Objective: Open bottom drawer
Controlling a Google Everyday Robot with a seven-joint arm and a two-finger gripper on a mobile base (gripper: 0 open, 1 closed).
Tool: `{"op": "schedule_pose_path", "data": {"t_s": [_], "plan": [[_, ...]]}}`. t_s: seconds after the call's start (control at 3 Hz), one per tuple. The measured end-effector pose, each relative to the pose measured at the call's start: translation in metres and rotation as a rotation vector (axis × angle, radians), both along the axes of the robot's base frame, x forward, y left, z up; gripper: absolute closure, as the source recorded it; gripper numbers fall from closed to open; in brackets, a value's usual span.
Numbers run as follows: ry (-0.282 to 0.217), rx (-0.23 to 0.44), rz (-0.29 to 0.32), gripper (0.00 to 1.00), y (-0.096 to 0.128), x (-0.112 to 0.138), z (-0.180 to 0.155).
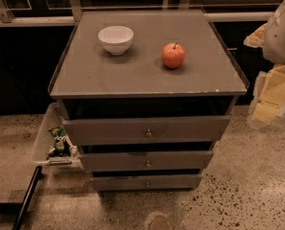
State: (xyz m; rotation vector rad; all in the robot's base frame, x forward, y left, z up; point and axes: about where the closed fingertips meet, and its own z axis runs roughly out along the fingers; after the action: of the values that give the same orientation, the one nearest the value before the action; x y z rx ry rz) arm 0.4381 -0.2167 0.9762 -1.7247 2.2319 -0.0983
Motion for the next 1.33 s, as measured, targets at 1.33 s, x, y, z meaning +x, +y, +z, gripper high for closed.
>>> {"op": "schedule_pose_path", "data": {"t_s": [1.33], "plan": [[0.090,0.010,0.072,0.00,-0.001,-0.028,-0.123]]}}
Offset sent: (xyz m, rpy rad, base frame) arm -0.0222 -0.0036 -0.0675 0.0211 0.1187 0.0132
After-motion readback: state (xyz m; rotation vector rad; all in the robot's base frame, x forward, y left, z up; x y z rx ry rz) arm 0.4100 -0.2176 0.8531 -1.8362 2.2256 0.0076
